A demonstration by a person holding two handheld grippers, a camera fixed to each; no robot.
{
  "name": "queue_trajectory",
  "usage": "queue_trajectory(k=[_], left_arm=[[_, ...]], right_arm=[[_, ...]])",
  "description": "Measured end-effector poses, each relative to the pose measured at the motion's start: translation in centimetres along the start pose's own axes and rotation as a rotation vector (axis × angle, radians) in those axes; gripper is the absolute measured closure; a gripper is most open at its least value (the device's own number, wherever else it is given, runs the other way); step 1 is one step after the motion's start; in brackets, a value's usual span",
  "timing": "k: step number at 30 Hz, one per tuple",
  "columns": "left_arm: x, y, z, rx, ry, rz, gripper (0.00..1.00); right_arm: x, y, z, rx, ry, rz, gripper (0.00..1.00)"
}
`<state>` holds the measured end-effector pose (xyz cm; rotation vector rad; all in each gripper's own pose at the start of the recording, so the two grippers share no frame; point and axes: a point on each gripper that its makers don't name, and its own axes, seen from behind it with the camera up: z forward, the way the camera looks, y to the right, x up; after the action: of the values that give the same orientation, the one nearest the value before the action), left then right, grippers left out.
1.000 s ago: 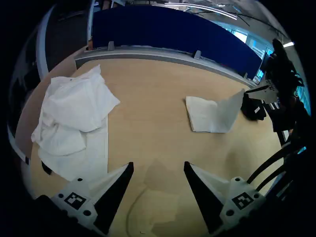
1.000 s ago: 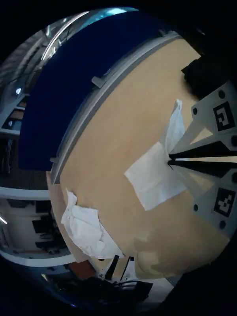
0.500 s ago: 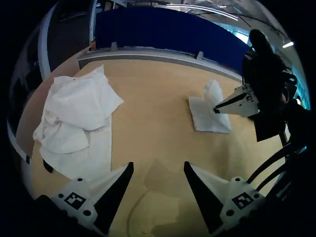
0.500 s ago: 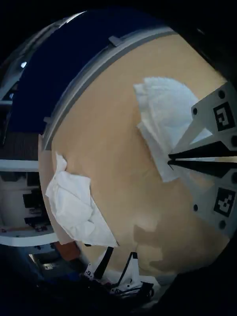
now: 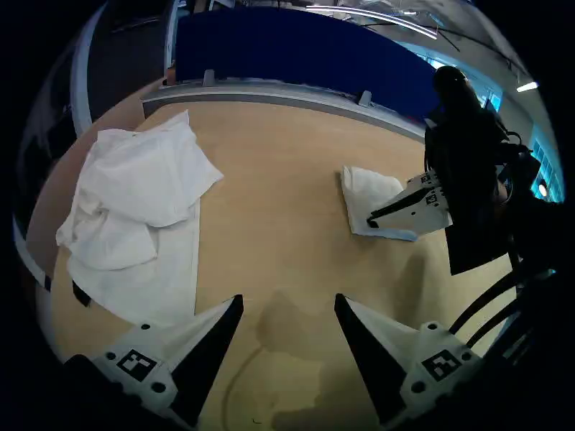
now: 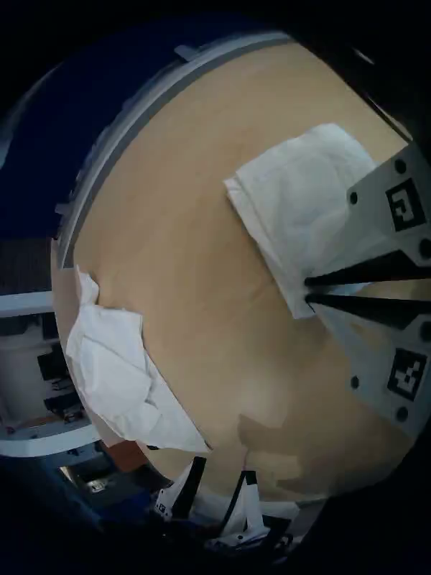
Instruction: Fold towel
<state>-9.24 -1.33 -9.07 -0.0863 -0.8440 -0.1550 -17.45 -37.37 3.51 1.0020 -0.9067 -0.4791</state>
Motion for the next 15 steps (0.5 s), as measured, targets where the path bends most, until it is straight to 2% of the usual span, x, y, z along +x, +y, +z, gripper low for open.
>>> queue_trajectory(k=[3, 5, 7, 9, 11, 15], left_arm=[[0.0, 0.0, 0.1, -0.001, 0.0, 0.005, 0.06], [0.0, 0.0, 0.1, 0.0, -0.001, 0.009, 0.06], [0.0, 0.0, 0.0, -0.001, -0.001, 0.011, 0.06], [0.0, 0.1, -0.1, -0.002, -0.001, 0.012, 0.06], [0.0, 0.1, -0.2, -0.004, -0.001, 0.011, 0.06], [-0.1, 0.2, -0.3, -0.005, -0.001, 0.011, 0.06]], right_arm=[[0.2, 0.3, -0.7, -0.011, 0.019, 0.018, 0.73], [0.3, 0.5, -1.2, -0.024, 0.036, 0.029, 0.57], [0.3, 0.7, -1.8, -0.035, 0.05, 0.041, 0.52], [0.2, 1.0, -2.4, -0.046, 0.062, 0.053, 0.41], [-0.2, 1.4, -3.0, -0.061, 0.071, 0.068, 0.34], [-1.1, 2.3, -4.0, -0.099, 0.084, 0.101, 0.1]])
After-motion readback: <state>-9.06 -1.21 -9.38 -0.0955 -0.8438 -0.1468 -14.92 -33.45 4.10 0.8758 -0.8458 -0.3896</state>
